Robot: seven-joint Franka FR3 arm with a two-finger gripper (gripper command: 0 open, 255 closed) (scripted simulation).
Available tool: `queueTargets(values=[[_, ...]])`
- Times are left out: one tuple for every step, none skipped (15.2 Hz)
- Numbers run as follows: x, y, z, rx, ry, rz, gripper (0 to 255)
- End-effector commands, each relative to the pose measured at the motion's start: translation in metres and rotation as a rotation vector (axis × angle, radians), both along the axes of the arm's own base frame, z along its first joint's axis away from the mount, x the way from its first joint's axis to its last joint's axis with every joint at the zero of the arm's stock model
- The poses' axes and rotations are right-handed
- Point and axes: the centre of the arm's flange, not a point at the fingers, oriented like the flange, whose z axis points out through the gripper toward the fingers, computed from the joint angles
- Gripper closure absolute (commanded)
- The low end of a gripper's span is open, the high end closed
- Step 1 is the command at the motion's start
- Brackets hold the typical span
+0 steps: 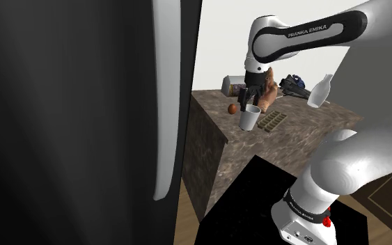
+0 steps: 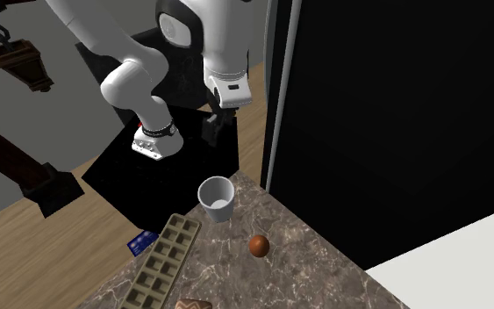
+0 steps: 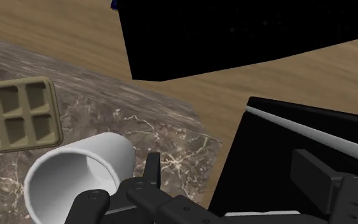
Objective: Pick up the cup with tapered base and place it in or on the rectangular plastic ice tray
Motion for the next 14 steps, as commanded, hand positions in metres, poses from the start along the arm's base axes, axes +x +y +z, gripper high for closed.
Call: queueTargets(values=[[0.006, -0.021, -0.014, -0.016, -0.011, -0.001, 0], [0.009, -0.031, -0.020, -0.023, -0.015, -0.002, 0], [0.013, -0.040, -0.026, -0.030, -0.019, -0.003, 0], [0.017, -0.050, -0.032, -0.037, -0.024, -0.004, 0], [0.021, -0.060, -0.038, -0.044, -0.028, -0.005, 0], [0.024, -0.070, -0.044, -0.051, -0.032, -0.006, 0], [0.028, -0.080, -0.050, -0.058, -0.037, -0.007, 0], [0.031, -0.088, -0.054, -0.063, -0.040, -0.008, 0], [0.030, -0.088, -0.059, -0.063, -0.040, -0.008, 0], [0.030, -0.089, -0.065, -0.063, -0.040, -0.008, 0], [0.029, -0.089, -0.070, -0.063, -0.040, -0.008, 0], [0.029, -0.090, -0.075, -0.063, -0.040, -0.008, 0], [0.028, -0.090, -0.080, -0.063, -0.040, -0.008, 0], [0.028, -0.091, -0.085, -0.063, -0.040, -0.008, 0]])
